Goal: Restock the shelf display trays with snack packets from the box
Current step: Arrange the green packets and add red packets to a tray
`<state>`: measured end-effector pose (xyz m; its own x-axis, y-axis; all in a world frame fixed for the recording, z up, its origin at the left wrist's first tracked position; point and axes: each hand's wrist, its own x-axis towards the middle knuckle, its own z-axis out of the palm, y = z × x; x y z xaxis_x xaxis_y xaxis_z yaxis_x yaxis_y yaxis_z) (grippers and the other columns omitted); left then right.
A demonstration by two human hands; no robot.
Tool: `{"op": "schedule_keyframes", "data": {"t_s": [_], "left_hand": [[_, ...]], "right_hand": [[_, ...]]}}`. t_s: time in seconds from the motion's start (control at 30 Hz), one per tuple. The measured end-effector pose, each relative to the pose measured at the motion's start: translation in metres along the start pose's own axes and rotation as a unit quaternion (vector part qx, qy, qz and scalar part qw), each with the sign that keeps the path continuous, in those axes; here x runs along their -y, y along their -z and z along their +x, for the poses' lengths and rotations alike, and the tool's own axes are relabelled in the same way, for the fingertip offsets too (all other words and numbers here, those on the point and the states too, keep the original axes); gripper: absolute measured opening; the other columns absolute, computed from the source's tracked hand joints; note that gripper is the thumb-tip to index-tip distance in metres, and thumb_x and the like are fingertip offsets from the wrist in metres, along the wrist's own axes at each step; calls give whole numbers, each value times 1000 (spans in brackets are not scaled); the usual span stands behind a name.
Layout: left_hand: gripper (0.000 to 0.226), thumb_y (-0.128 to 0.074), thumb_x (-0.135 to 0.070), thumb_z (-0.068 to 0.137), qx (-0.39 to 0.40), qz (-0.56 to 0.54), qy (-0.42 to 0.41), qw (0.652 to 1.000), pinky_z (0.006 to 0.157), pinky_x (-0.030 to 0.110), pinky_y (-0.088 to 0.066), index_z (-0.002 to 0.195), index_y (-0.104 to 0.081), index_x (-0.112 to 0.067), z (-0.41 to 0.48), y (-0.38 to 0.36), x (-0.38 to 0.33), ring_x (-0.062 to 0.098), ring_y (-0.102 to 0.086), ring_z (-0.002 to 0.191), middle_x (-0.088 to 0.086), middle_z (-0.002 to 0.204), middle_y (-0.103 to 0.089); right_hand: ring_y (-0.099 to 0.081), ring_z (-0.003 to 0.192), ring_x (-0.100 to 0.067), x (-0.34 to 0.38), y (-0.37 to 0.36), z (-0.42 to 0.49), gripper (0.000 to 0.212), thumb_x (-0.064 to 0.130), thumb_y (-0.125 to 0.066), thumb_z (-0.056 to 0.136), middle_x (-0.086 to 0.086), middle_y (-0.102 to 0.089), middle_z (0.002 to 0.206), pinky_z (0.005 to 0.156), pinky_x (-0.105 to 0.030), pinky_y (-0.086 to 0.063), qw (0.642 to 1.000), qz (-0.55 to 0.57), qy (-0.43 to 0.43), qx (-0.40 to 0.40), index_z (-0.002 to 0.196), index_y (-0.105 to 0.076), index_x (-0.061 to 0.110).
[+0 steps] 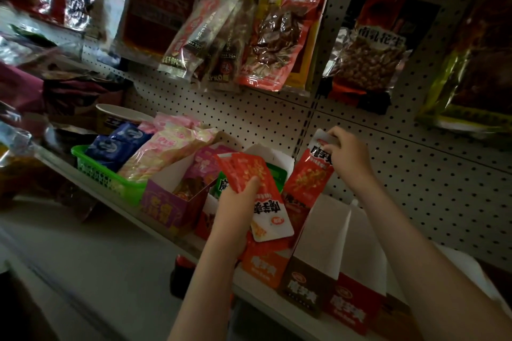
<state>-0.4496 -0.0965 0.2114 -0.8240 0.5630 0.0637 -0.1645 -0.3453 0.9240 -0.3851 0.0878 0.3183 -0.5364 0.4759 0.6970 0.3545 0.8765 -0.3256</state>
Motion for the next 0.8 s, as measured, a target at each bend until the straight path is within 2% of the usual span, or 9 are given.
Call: {"op": "schedule_keyframes", "data": {"t_s": [0.07,0.17,0.37,0.47,0.53,0.6,0.7,0.8], "left_hand": [[22,-54,-36,95,-16,-16,-8,1000,91,51,-52,91,-62,-16,0,-1,4,37,-66,97,16,103,-69],[20,-53,-34,96,-25,-41,-5,999,90,50,-52,90,-61,-17,-2,1,8,39,-65,100,14,97,-67],[17,-56,-32,95,-22,-56,-15,998,91,50,-51,86,-58,-19,0,0,9,35,-66,95,17,99,-67],[18,-56,-32,95,-14,-52,-23,998,93,52,-49,80,-54,-22,0,0,11,29,-63,87,12,93,-65],[20,-56,-32,95,-11,-49,-22,998,92,51,-50,78,-53,-23,0,1,12,27,-62,87,9,92,-63],[19,-55,-32,96,-15,-46,-24,999,91,48,-52,78,-57,-25,0,2,12,29,-66,93,8,94,-67],[15,-56,-34,95,-16,-40,-28,999,92,49,-52,82,-59,-28,1,4,13,31,-66,96,7,98,-70],[6,-59,-37,93,2,-40,-24,999,94,50,-51,93,-61,-32,3,8,15,26,-67,97,3,102,-71]], "right_hand": [[-53,74,-12,1,-3,-2,11,12,-49,97,3,-55,83,55,-25,-37,1000,-6,10,-1,88,-52,17],[-52,73,-8,2,-10,-7,11,12,-48,97,4,-56,85,55,-24,-36,998,-24,22,53,89,-52,18],[-58,76,-15,7,-23,-16,6,13,-52,95,-1,-60,90,66,-34,-53,983,-104,22,151,92,-52,18],[-62,80,-18,0,-37,-29,8,17,-59,91,0,-60,91,74,-36,-56,969,-116,-2,218,92,-50,18],[-59,86,-20,-9,-47,-34,17,18,-63,88,2,-60,91,92,-45,-48,960,-154,-1,235,93,-47,20],[-57,93,-19,-13,-51,-35,25,19,-66,85,6,-61,95,104,-43,-32,957,-186,10,222,98,-45,21],[-53,102,-17,-13,-56,-40,50,23,-72,78,9,-55,104,101,-41,-28,949,-234,32,208,117,-40,21],[-55,104,-18,-18,-61,-41,56,24,-71,80,6,-56,103,98,-40,-29,951,-253,33,171,122,-35,18]]}}
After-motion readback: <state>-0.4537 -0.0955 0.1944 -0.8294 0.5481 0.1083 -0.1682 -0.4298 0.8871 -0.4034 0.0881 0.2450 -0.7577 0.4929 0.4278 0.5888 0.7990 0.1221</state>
